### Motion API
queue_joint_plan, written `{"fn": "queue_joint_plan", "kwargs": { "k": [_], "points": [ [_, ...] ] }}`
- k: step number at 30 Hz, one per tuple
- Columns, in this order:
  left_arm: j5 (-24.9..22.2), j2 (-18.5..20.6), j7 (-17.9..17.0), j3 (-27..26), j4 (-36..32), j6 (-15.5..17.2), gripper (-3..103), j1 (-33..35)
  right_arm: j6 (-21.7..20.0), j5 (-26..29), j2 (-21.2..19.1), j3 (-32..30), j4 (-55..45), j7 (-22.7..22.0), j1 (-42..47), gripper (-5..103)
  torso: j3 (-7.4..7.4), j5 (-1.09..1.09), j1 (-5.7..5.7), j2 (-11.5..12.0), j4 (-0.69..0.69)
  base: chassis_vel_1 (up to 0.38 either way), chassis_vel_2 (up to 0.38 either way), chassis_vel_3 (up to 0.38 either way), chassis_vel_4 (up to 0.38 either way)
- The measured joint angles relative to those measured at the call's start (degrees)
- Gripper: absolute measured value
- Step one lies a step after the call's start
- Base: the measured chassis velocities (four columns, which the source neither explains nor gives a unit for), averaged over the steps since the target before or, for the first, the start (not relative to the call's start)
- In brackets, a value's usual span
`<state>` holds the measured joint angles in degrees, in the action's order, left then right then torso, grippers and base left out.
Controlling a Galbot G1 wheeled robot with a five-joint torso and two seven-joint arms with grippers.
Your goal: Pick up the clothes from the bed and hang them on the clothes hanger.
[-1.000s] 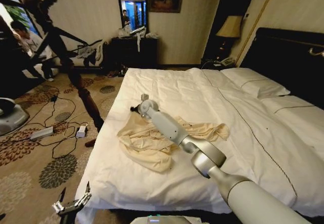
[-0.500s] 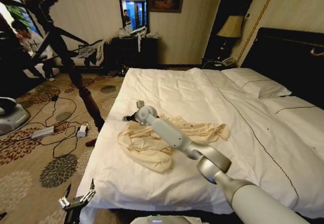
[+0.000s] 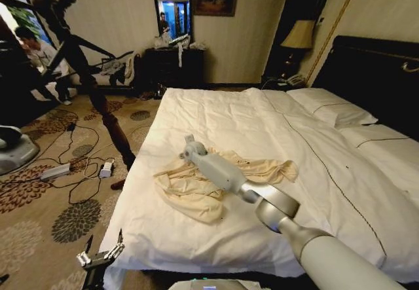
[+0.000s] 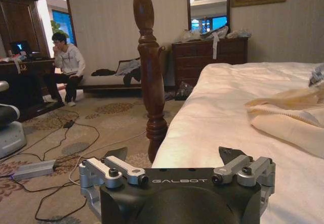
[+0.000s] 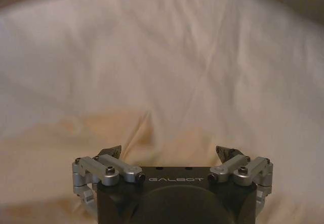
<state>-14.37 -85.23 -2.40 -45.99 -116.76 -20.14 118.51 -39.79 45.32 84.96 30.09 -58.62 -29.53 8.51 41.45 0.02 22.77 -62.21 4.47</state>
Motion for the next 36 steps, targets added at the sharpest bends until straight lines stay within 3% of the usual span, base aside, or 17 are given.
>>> {"fn": "queue_joint_plan", "kwargs": {
  "k": [2, 4, 7, 8, 13, 15, 16, 20, 21, 23, 27, 29, 30, 34, 36],
  "points": [
    [0.5, -0.3, 0.0, 0.6, 0.0, 0.1, 100, -0.4, 3.9, -7.9, -1.1, 0.3, -1.9, 3.2, 0.0, 100, -0.01, -0.01, 0.00, 0.0, -0.02, 0.000, 0.000, 0.000, 0.000],
    [0.7, -0.4, 0.0, 0.8, 0.0, 0.4, 100, -0.6, 4.3, -8.6, -1.5, 0.3, -3.3, 3.4, -0.2, 100, 0.00, -0.01, 0.00, 0.0, -0.02, 0.000, 0.000, 0.000, 0.000],
    [0.6, -0.5, -0.1, 2.1, -1.1, 2.0, 100, -1.2, 2.2, 1.0, -2.5, -1.8, -7.7, 0.0, -0.2, 100, -0.01, -0.01, 0.00, 0.0, -0.05, 0.000, 0.000, 0.000, 0.000],
    [0.6, -0.5, -0.1, 2.1, -1.1, 2.0, 100, -1.2, 2.2, 1.0, -2.5, -1.8, -7.7, 0.0, -0.2, 100, -0.01, -0.01, 0.00, 0.0, -0.05, 0.000, 0.000, 0.000, 0.000],
    [-3.2, 1.4, -1.5, 8.5, -4.0, 7.9, 100, -4.0, 2.7, 5.9, -7.7, -4.4, -13.8, -1.9, 3.2, 100, 0.00, 0.00, 0.00, 0.0, 0.00, 0.000, 0.000, 0.000, 0.000],
    [-5.1, 3.0, -3.9, 12.7, -4.8, 11.6, 100, -6.8, 3.3, 7.3, -10.7, -5.3, -17.2, -2.6, 5.1, 100, 0.00, 0.01, 0.00, 0.0, 0.00, 0.000, 0.000, 0.000, 0.000],
    [-5.1, 3.0, -3.9, 12.7, -4.8, 11.6, 100, -6.8, 3.3, 7.3, -10.7, -5.3, -17.2, -2.6, 5.1, 100, 0.00, 0.01, 0.00, 0.0, 0.00, 0.000, 0.000, 0.000, 0.000],
    [-8.0, 6.4, -11.7, 19.9, -5.9, 19.0, 100, -15.3, 4.2, 9.0, -17.2, -8.3, -23.1, -3.6, 9.4, 100, 0.00, 0.00, 0.00, 0.0, 0.00, 0.000, 0.000, 0.000, 0.000],
    [-8.0, 6.4, -11.7, 19.9, -5.9, 19.0, 100, -15.3, 4.2, 9.0, -17.2, -8.3, -23.1, -3.6, 9.4, 100, 0.00, 0.00, 0.00, 0.0, 0.00, 0.000, 0.000, 0.000, 0.000],
    [-13.8, 8.3, -16.4, 22.0, -7.2, 24.5, 100, -21.6, 4.2, 10.1, -20.8, -10.6, -25.6, -5.1, 12.0, 100, 0.00, 0.00, 0.00, 0.0, 0.06, 0.000, 0.000, 0.000, 0.000],
    [-19.4, 9.7, -18.7, 19.6, -7.1, 28.2, 100, -26.4, 4.2, 10.5, -23.5, -12.6, -27.3, -5.7, 14.0, 100, 0.00, 0.01, 0.00, 0.0, -0.02, 0.000, 0.000, 0.000, 0.000],
    [-24.3, 11.0, -19.3, 17.1, -6.0, 29.7, 100, -28.4, 4.2, 11.2, -24.7, -13.0, -28.1, -6.0, 14.8, 100, 0.00, -0.01, 0.00, 0.0, -0.06, 0.000, 0.000, 0.000, 0.000],
    [-24.3, 11.0, -19.3, 17.1, -6.0, 29.7, 100, -28.4, 4.2, 11.2, -24.7, -13.0, -28.1, -6.0, 14.8, 100, 0.00, -0.01, 0.00, 0.0, -0.06, 0.000, 0.000, 0.000, 0.000],
    [-37.4, 14.3, -19.1, 12.8, -1.7, 33.2, 101, -33.3, 3.9, 12.6, -27.7, -13.9, -30.9, -7.6, 16.9, 100, 0.00, 0.00, 0.00, 0.0, 0.01, 0.000, 0.000, 0.000, 0.000],
    [-40.0, 14.8, -19.0, 12.2, -0.5, 34.1, 100, -34.5, 3.9, 12.7, -28.1, -14.2, -31.3, -7.8, 17.1, 100, 0.00, -0.01, 0.00, 0.0, 0.00, 0.000, 0.000, 0.000, 0.000]
  ]
}}
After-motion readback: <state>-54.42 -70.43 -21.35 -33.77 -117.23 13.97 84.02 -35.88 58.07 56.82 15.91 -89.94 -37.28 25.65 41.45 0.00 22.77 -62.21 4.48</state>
